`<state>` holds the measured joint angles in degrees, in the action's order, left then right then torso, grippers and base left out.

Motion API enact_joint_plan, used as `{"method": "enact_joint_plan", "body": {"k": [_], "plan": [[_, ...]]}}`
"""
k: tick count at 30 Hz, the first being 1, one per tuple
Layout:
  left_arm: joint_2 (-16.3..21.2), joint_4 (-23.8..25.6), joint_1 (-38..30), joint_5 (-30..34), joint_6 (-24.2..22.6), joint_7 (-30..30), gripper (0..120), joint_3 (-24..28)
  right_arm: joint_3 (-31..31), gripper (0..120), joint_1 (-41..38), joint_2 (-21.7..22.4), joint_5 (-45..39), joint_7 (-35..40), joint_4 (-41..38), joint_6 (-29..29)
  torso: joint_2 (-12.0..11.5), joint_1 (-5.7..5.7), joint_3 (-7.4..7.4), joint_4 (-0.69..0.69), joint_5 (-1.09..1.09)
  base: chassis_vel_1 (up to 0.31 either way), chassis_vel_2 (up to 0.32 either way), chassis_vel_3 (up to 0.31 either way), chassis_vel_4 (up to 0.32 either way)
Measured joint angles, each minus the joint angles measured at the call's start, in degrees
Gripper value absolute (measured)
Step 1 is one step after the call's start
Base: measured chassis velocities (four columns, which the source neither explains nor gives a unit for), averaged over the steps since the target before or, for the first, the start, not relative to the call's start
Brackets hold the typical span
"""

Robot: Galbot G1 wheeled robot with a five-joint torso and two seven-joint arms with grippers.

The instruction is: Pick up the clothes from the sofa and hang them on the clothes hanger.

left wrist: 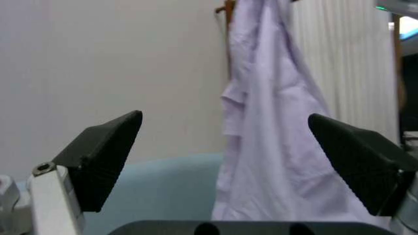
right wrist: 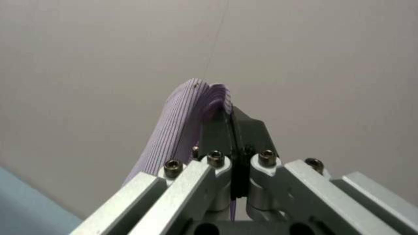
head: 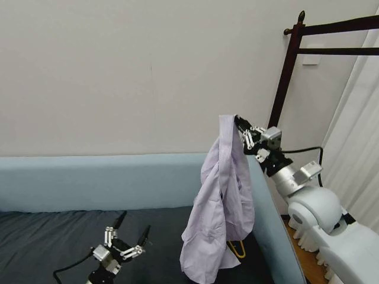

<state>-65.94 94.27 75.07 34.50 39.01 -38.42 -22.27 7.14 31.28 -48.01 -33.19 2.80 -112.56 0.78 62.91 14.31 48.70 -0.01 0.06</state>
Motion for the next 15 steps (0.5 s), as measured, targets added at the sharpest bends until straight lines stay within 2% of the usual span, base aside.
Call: {"method": "enact_joint_plan", "body": {"k": [2, 7, 9, 10, 11, 12, 15], "plan": [[0.21, -1.91, -2.44, -0.81, -0.41, -2.36, 100, 2.77, -1.21, 0, -2.08, -0.79, -0.04, 0.48, 1.73, -0.3, -0.01, 0.0, 0.01, 0.0, 0.01, 0.0, 0.0, 0.0, 0.0], [0.86, -5.22, -6.81, -2.62, -1.1, -3.58, 100, 6.75, -2.18, 0, -4.23, -1.62, -0.22, 0.82, 3.4, -0.93, -0.01, 0.0, 0.01, 0.0, 0.0, 0.0, 0.0, 0.0, 0.0], [1.87, -8.02, -10.46, -4.12, -1.23, -3.76, 100, 9.81, -2.54, 0, -5.3, -1.8, -0.43, 0.87, 4.47, -1.12, 0.0, 0.0, 0.0, -0.01, 0.0, 0.0, 0.0, 0.0, 0.0], [1.98, -8.28, -10.81, -4.21, -1.23, -3.74, 100, 10.13, -2.56, 0, -5.37, -1.82, -0.44, 0.88, 4.56, -1.12, 0.0, 0.0, 0.0, -0.01, 0.0, 0.0, 0.0, 0.0, 0.0], [2.82, -10.39, -13.52, -4.74, -1.22, -3.42, 100, 13.04, -2.73, 0, -5.91, -2.12, -0.51, 0.97, 5.41, -1.22, 0.0, 0.0, 0.0, -0.03, 0.01, 0.0, 0.0, 0.0, 0.0], [2.82, -10.39, -13.52, -4.74, -1.22, -3.42, 100, 13.04, -2.73, 0, -5.91, -2.12, -0.51, 0.97, 5.41, -1.22, 0.0, 0.0, 0.0, -0.03, 0.01, 0.0, 0.0, 0.0, 0.0], [3.1, -13.75, -16.92, -6.41, -0.89, -0.2, 100, 18.53, -2.91, 0, -7.02, -3.76, -0.35, 1.04, 7.72, -1.38, 0.0, 0.0, 0.0, -0.02, 0.01, 0.0, 0.0, 0.0, 0.0]]}}
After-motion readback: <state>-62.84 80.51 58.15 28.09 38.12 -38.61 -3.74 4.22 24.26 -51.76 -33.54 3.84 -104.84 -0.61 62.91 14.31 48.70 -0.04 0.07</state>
